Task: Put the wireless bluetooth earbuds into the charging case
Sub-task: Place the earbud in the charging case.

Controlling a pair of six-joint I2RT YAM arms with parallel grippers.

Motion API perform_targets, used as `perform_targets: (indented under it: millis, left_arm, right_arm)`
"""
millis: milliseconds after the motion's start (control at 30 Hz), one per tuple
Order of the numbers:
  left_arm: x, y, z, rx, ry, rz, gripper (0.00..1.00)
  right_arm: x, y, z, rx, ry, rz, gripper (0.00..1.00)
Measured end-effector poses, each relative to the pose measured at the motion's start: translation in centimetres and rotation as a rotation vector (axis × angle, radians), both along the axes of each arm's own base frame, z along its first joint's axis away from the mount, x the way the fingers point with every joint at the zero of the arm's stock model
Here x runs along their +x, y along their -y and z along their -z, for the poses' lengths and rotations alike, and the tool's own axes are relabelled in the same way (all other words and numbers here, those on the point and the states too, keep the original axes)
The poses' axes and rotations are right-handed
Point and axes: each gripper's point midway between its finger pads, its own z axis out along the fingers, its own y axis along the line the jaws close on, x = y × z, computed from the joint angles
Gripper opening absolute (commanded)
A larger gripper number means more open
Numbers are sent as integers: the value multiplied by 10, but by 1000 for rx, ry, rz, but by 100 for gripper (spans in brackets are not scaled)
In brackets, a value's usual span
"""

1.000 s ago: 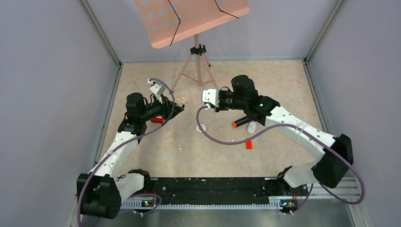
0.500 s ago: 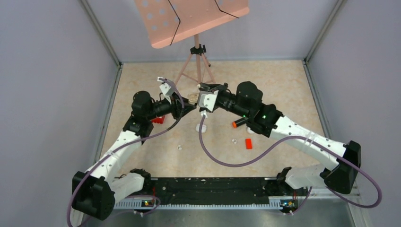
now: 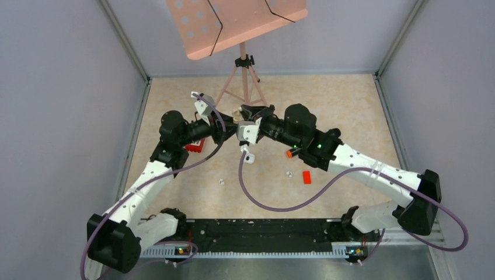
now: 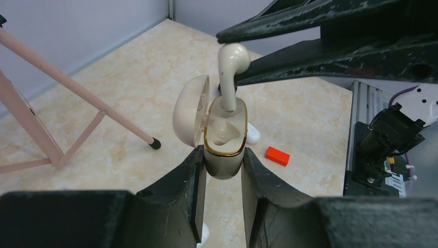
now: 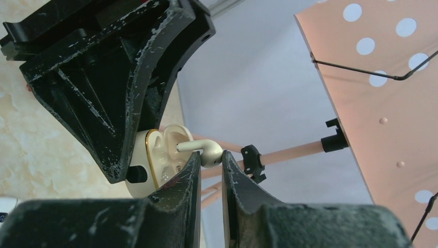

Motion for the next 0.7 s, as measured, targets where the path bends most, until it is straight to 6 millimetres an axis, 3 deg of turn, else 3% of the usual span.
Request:
perform_targets:
  millis: [700]
  left_arm:
    - [-2,1,-16,-32,5,4,0]
  right_arm:
    - [1,-6,3,-68,119,-24,0]
